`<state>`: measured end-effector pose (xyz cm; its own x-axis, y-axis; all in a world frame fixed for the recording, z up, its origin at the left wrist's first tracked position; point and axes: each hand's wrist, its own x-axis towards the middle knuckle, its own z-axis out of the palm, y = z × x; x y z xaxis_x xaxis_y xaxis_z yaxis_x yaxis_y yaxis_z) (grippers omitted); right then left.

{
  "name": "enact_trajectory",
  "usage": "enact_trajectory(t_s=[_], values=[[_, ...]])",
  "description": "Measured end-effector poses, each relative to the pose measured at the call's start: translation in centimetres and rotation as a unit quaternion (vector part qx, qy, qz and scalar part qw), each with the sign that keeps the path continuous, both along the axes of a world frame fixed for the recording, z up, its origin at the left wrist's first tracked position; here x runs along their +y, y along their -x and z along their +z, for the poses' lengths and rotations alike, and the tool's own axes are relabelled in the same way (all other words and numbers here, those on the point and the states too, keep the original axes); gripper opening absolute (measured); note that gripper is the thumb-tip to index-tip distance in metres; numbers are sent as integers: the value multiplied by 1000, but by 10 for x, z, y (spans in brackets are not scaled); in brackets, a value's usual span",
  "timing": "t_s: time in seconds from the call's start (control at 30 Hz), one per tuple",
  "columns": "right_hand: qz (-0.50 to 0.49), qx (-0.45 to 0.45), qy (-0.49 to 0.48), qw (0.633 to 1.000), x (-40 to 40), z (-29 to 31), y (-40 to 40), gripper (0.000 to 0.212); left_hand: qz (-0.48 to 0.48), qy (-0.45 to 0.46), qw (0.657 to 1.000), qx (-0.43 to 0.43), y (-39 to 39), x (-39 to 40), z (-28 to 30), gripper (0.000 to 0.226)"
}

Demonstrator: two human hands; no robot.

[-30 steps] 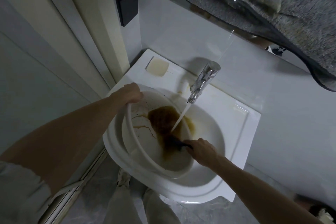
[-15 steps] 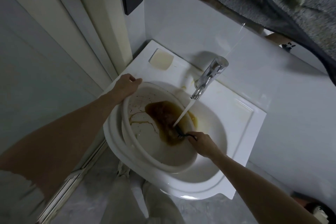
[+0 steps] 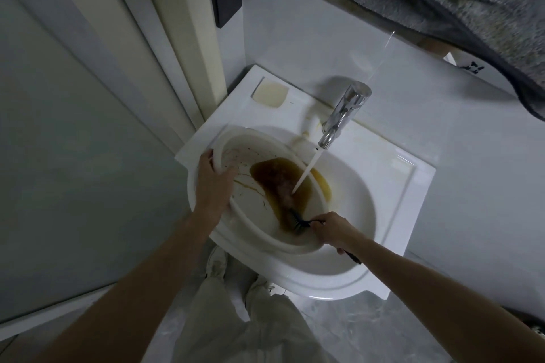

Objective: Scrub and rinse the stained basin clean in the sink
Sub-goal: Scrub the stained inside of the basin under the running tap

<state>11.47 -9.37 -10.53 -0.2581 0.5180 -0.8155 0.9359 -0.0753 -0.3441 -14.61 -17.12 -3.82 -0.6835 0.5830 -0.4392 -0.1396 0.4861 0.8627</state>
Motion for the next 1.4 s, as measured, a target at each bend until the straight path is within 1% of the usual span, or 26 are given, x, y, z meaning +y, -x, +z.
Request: enact_trajectory(t_s=[0.1, 0.17, 0.23, 0.3, 0.37, 0.4, 0.43, 0.5, 0.53, 0.57, 0.63, 0.67, 0.7, 0.77, 0.83, 0.9, 0.97, 1.0, 1.03, 1.1, 1.17, 1.2, 1.27, 1.3, 1.33, 1.4], values=[[55, 4, 4, 998, -1, 12, -4, 32, 15, 5, 1000, -23, -16, -11, 1, 53], [151, 38, -24, 987, 3, 18, -9, 33, -2, 22, 1000, -9, -11, -3, 1, 57], [268, 63, -66, 959, 16, 18, -11, 35, -32, 33, 999, 2, 0, 13, 0, 58], [335, 19, -150, 930, 36, 11, -10, 35, -69, 58, 996, 15, 11, 32, 0, 56], [348, -48, -249, 903, 53, 6, -7, 34, -107, 89, 990, 30, 19, 47, 3, 52], [347, -63, -267, 897, 58, 4, -7, 34, -122, 99, 987, 32, 23, 54, 5, 49], [353, -56, -258, 898, 60, 3, -7, 35, -135, 104, 985, 27, 27, 60, 7, 46], [389, 1, -195, 900, 55, 6, -6, 34, -155, 116, 981, 11, 33, 72, 8, 47], [416, 23, -164, 894, 51, 8, -7, 35, -163, 125, 979, 4, 37, 78, 7, 50], [435, 29, -165, 885, 51, 8, -8, 36, -169, 132, 977, -1, 40, 84, 5, 54], [423, 2, -243, 873, 61, -2, -12, 40, -188, 145, 971, -5, 42, 93, 3, 59], [397, -16, -278, 875, 65, -7, -14, 42, -197, 153, 968, -2, 43, 96, 3, 60], [381, -23, -283, 880, 66, -12, -15, 42, -206, 160, 966, 0, 45, 100, 2, 61], [392, 17, -219, 893, 58, -12, -14, 38, -219, 173, 960, 7, 47, 105, 0, 61], [429, 59, -166, 886, 50, -6, -12, 36, -234, 183, 955, 14, 46, 109, 1, 57], [439, 35, -213, 872, 56, -8, -8, 38, -250, 196, 948, 18, 46, 113, 1, 52], [394, -28, -293, 871, 67, -17, -4, 39, -256, 203, 945, 20, 47, 116, 1, 48], [371, -46, -302, 877, 67, -22, -3, 38, -255, 206, 944, 23, 48, 116, 0, 46], [362, -36, -287, 886, 64, -26, -3, 37, -257, 211, 943, 23, 51, 116, -3, 47], [382, 38, -212, 899, 54, -27, -6, 36, -266, 221, 938, 15, 54, 119, -5, 47], [413, 78, -173, 891, 52, -23, -9, 35, -270, 225, 936, 13, 54, 119, -3, 42], [407, 64, -198, 889, 56, -25, -8, 35, -269, 226, 936, 12, 53, 120, -3, 46], [359, 0, -278, 891, 62, -27, -4, 36, -268, 225, 937, 13, 51, 121, -7, 57], [336, -17, -290, 896, 61, -28, -3, 35, -266, 224, 938, 16, 52, 121, -9, 59], [327, -7, -271, 905, 58, -29, -4, 34, -264, 223, 938, 20, 53, 121, -10, 61], [321, 73, -177, 928, 47, -28, -4, 32, -263, 221, 939, 22, 55, 121, -11, 58]])
